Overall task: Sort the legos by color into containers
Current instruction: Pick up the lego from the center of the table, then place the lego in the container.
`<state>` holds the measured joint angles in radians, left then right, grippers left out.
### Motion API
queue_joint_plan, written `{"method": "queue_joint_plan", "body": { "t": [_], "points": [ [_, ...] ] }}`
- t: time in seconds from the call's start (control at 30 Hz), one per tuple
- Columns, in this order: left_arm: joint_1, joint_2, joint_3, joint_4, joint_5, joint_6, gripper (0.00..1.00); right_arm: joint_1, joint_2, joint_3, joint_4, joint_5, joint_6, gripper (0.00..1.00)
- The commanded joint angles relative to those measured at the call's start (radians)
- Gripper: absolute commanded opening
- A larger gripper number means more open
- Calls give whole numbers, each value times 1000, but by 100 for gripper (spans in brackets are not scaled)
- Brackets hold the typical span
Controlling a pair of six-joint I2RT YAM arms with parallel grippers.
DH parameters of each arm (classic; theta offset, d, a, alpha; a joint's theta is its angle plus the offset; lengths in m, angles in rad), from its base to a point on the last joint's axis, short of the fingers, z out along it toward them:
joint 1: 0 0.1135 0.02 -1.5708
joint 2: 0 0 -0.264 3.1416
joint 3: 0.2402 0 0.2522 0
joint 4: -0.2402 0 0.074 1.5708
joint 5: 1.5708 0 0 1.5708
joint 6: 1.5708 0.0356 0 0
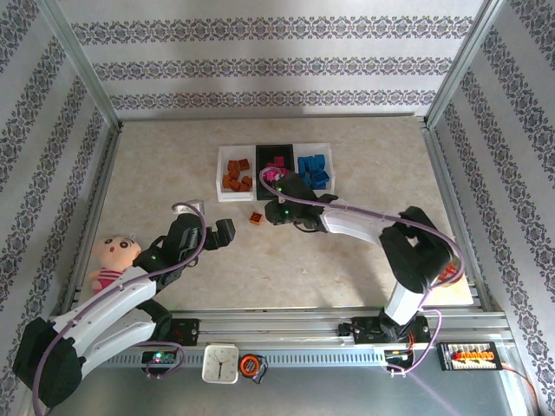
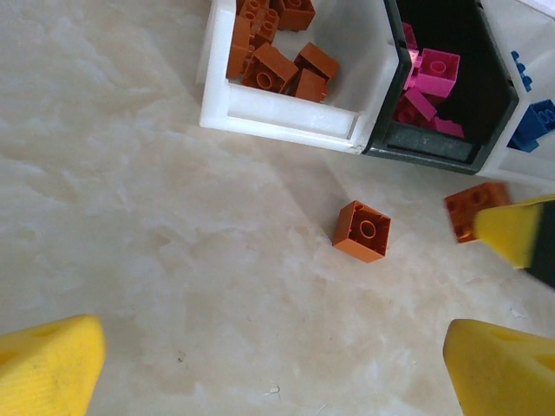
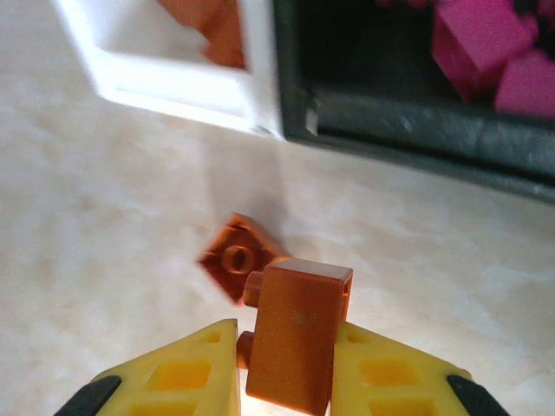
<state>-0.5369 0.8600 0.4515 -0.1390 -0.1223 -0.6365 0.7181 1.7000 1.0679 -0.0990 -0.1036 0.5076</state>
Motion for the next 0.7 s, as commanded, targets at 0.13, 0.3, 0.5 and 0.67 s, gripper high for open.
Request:
{"method": "queue_joint_plan", "body": {
  "t": [0.13,0.3,0.5,0.67],
  "points": [
    [-4,-51,-46,-28,-11,-2,100,11,64,256,-16,-76,-31,23],
    [-4,-53,-48,-42,4,-2,100,11,234,474,-19,-33,-17,24],
    [-4,-57,-62,-38,24,-4,100,0,433,716,-75,12,-3,23],
    [-3,-61,-76,-28,43,-3,100,-4,554,864,-151,40,18,26]
  ]
}}
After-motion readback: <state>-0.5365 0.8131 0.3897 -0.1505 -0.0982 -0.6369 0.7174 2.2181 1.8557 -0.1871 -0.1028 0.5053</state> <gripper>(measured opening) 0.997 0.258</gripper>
